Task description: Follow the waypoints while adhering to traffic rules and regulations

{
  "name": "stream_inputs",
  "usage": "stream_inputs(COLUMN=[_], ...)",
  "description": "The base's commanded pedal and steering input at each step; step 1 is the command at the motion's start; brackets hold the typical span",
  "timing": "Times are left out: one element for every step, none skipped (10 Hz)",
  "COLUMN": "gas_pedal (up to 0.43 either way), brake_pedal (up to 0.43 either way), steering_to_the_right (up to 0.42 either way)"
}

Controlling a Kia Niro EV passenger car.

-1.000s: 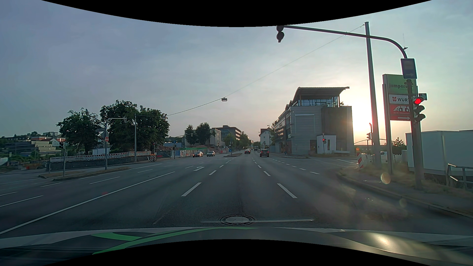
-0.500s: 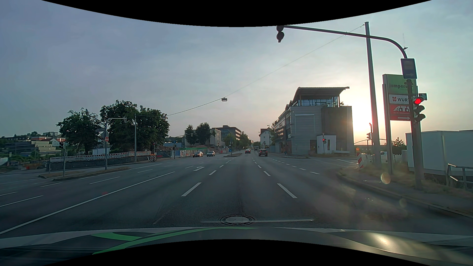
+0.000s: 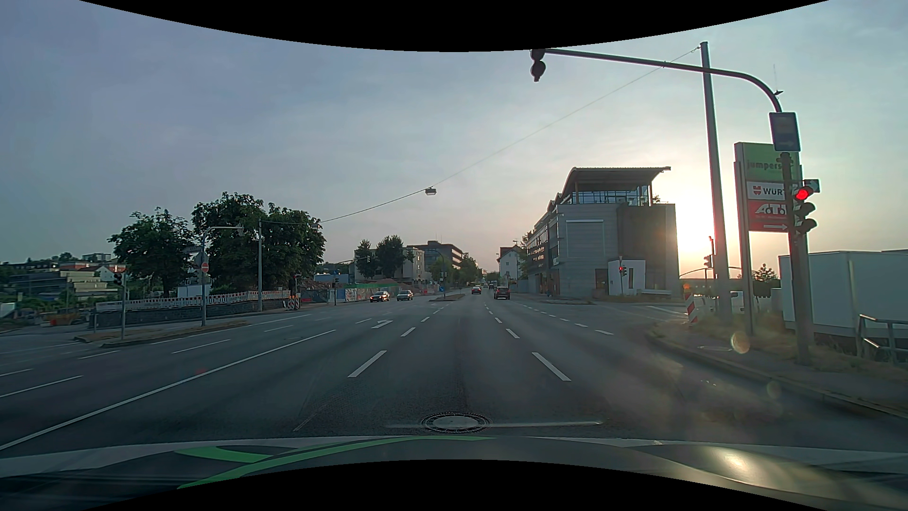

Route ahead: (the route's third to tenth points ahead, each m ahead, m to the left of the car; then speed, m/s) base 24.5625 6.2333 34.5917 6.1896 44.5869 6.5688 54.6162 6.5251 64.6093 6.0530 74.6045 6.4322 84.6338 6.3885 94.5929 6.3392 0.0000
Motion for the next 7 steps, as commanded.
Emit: stream_inputs(gas_pedal=[0.0, 0.0, 0.0, 0.0, 0.0, 0.0, 0.0], brake_pedal=[0.317, 0.317, 0.317, 0.317, 0.317, 0.317, 0.317], steering_to_the_right=[0.001, 0.001, 0.001, 0.001, 0.001, 0.001, 0.001])
